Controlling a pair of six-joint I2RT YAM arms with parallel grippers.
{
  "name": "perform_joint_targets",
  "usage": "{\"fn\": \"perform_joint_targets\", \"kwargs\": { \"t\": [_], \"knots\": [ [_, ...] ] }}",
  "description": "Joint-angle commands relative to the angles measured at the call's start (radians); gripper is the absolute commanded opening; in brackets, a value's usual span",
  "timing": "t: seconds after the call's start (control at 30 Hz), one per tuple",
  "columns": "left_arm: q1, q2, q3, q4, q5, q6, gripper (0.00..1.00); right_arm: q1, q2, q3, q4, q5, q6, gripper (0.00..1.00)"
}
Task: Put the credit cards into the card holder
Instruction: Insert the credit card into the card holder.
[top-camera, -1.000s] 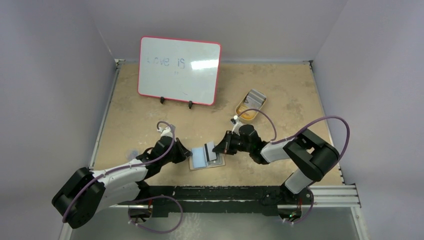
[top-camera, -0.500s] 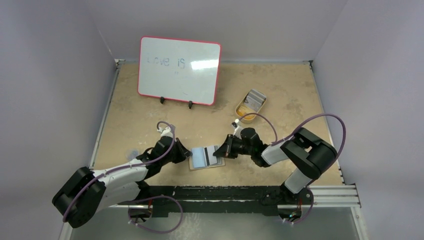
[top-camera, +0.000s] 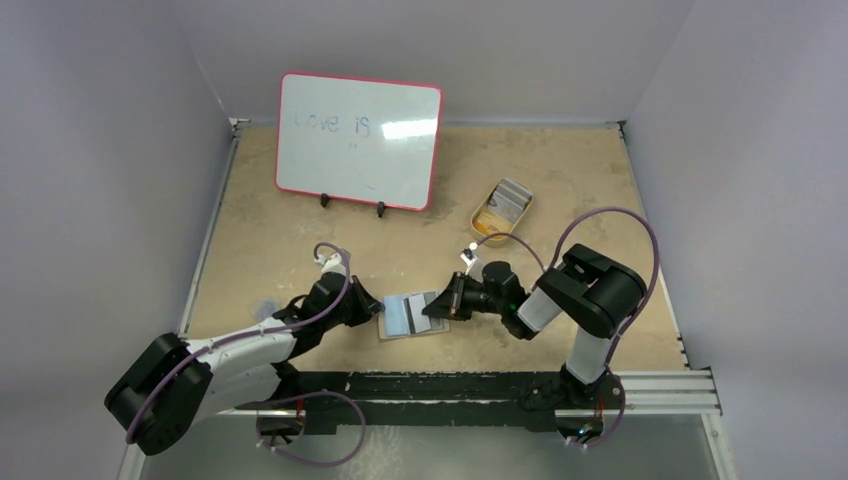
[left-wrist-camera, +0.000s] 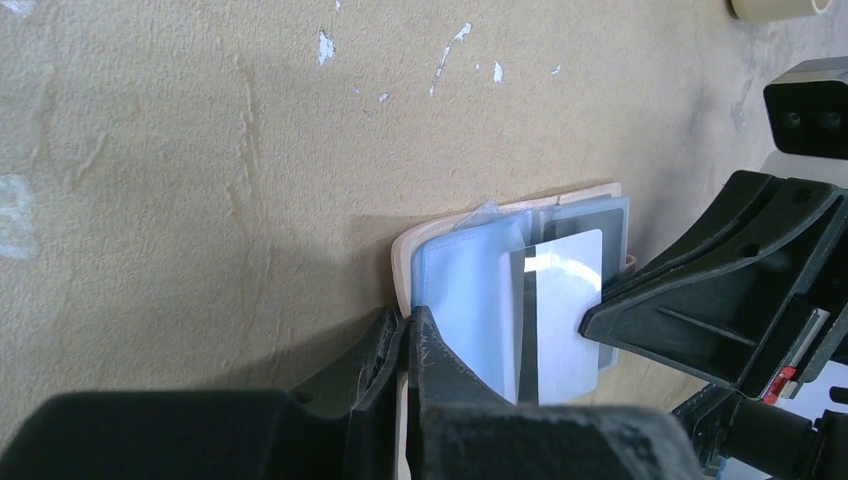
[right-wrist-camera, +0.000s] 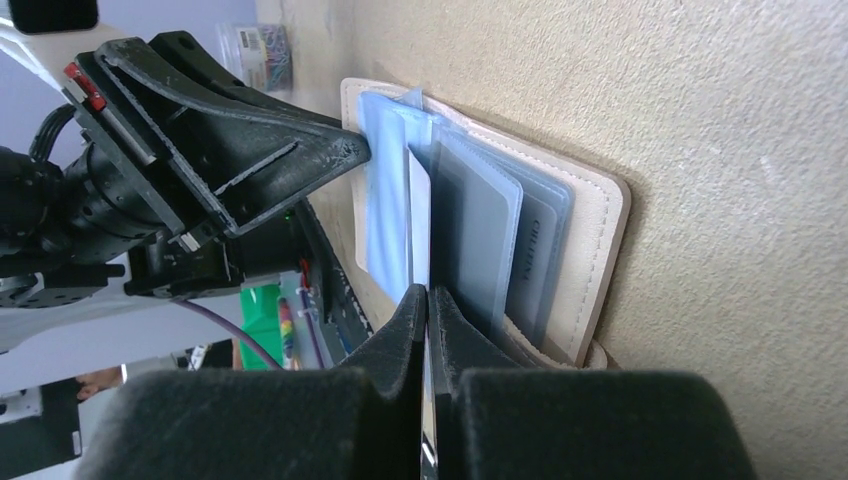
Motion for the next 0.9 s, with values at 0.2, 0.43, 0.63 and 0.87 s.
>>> {"fn": "perform_joint_targets", "kwargs": {
  "t": [0.2,0.43,0.63,0.87],
  "knots": [
    [-0.001,-0.002,-0.031,0.062,-0.004,-0.020,0.00,0.008,0.053,-0.032,0.188,0.020,0.055,0.00],
    [-0.001,0.001,-0.037,0.073,-0.002,-0.026,0.00,0.007,0.077,-0.028,0.213,0.030,0.067,0.00],
    [-0.001,0.003,-0.041,0.081,0.003,-0.026,0.00,0.007,0.059,-0.040,0.201,0.050,0.070,0.00],
    [-0.001,-0.027,-0.048,0.072,-0.006,-0.028,0.00,0.006,0.069,-0.057,0.232,0.083,0.074,0.00]
  ]
}}
